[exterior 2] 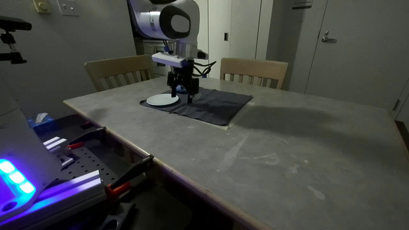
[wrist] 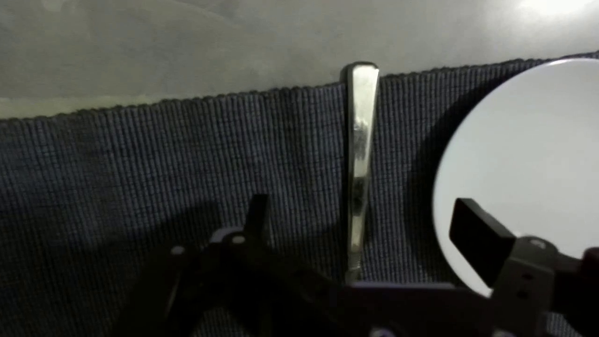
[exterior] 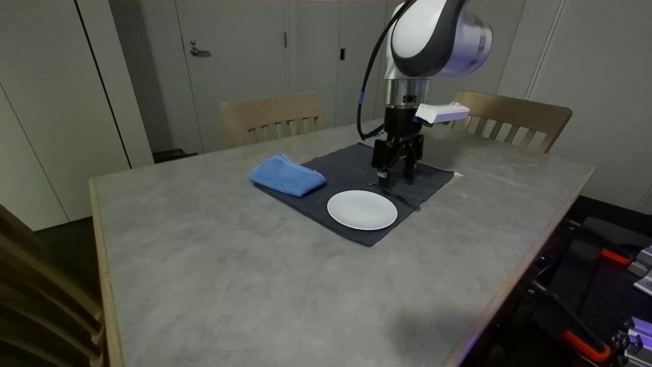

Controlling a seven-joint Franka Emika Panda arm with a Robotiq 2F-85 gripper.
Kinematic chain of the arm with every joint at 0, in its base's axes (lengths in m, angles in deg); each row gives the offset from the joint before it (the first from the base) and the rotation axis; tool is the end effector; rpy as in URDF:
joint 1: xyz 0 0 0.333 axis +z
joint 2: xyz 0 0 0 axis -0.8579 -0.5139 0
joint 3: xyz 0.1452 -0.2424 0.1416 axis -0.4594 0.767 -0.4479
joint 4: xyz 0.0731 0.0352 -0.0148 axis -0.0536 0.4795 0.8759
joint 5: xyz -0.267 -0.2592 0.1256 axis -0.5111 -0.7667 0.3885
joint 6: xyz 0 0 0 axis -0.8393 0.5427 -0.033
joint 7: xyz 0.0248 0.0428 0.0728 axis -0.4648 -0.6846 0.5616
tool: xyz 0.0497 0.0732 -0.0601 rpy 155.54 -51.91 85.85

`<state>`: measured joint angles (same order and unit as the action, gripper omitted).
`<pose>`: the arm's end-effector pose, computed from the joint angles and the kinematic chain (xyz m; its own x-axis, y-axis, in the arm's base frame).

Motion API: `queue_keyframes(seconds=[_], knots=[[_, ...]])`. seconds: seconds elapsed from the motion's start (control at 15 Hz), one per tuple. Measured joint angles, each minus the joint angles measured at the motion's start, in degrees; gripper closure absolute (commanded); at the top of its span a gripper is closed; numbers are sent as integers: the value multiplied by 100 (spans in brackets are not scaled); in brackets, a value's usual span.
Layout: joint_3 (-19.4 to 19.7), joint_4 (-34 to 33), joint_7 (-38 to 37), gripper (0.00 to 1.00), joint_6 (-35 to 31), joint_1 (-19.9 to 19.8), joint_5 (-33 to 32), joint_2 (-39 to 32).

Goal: Put the fork on the white plate

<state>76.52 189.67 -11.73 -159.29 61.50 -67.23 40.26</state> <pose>0.5126 0.0377 0.1633 0.9925 0.0436 -0.1146 0.0355 -0.9968 -0.0713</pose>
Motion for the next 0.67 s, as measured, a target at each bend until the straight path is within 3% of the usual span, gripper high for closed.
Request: queue_keyframes(seconds=[0.47,0.67], knots=[[0,-105,-148,73,-71,41,-35,-138],[0,-112,-185,81,-80,52,-43,-150]])
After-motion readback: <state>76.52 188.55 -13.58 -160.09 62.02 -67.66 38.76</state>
